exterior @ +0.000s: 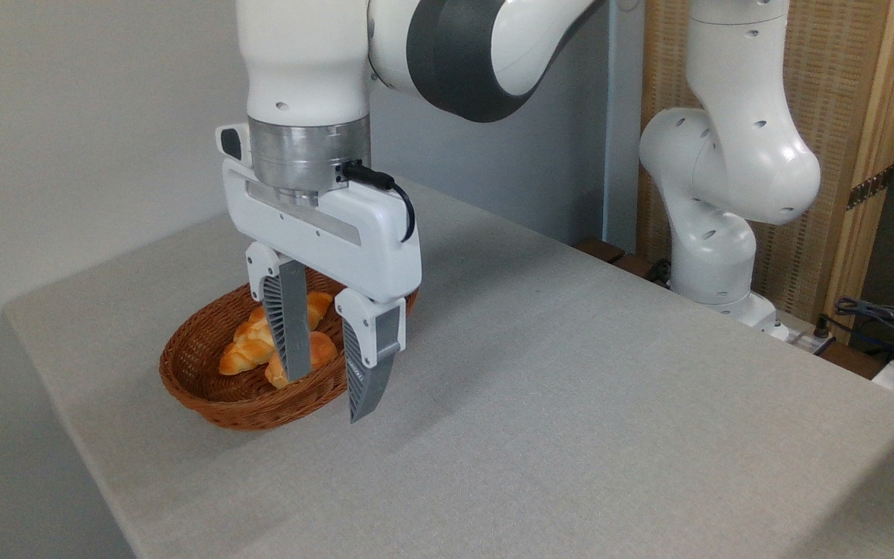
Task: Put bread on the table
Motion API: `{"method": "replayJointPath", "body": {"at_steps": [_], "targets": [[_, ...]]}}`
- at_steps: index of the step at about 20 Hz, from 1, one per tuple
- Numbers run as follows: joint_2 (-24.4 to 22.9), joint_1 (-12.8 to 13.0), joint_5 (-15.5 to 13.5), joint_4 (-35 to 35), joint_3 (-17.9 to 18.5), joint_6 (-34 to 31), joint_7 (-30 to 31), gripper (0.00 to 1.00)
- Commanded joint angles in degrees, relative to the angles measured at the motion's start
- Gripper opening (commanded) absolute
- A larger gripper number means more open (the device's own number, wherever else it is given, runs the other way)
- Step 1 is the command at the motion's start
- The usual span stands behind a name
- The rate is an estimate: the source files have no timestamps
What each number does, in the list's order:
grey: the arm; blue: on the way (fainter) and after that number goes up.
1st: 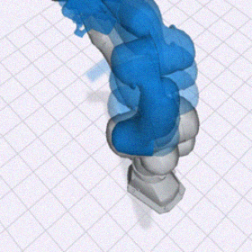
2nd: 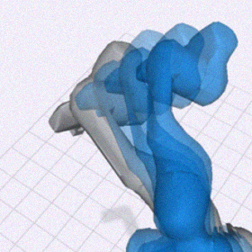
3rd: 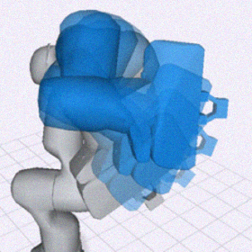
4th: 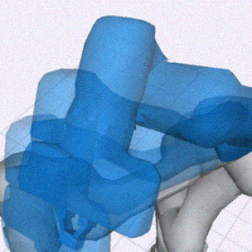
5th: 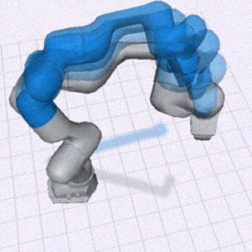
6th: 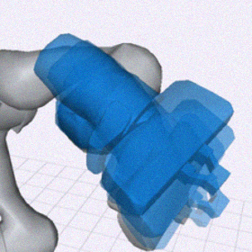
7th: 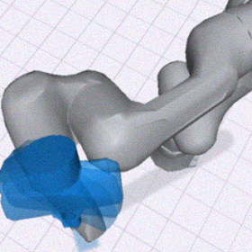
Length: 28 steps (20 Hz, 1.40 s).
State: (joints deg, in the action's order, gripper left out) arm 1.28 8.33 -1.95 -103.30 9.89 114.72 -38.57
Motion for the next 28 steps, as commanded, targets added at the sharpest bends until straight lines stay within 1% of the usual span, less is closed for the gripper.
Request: {"method": "replayJointPath", "body": {"at_steps": [1,3,5,6,7,9,12,13,15,17,18,20,21,25,28], "targets": [[0.04,0.9,-0.51,-0.06,-1.37,-0.29,0.77,1.0],[0.13,1.07,-1.04,-0.32,-1.46,-0.29,1.65,1.0],[0.13,1.07,-2.26,-0.33,-2.5,-0.38,2.01,1.0],[0.22,1.07,-3.4,-0.33,-3.64,-0.55,2.44,1.0],[0.22,1.07,-3.85,-0.33,-4.18,-0.64,2.97,1.0],[0.22,1.07,-5.95,-0.41,-7.85,-0.91,7.34,1.0],[0.57,1.07,-6.14,-0.68,-11.55,-0.99,8.95,1.0],[0.83,1.07,-6.22,-0.76,-13.74,-1.26,9.3,1.0],[1.36,1.07,-6.23,-0.77,-17.0,-2.4,11.23,1.0],[1.79,1.07,-6.31,-0.77,-19.02,-2.58,11.41,1.0],[2.06,1.07,-6.57,-0.77,-19.56,-2.58,11.41,1.0],[3.37,1.07,-8.24,-0.94,-22.01,-2.66,11.76,1.0],[4.25,1.07,-8.25,-1.12,-23.33,-2.66,11.76,1.0],[7.59,1.07,-8.25,-1.03,-25.71,-2.05,11.68,1.0],[8.65,1.07,-8.16,-1.03,-25.71,-1.7,11.24,1.0]]}}
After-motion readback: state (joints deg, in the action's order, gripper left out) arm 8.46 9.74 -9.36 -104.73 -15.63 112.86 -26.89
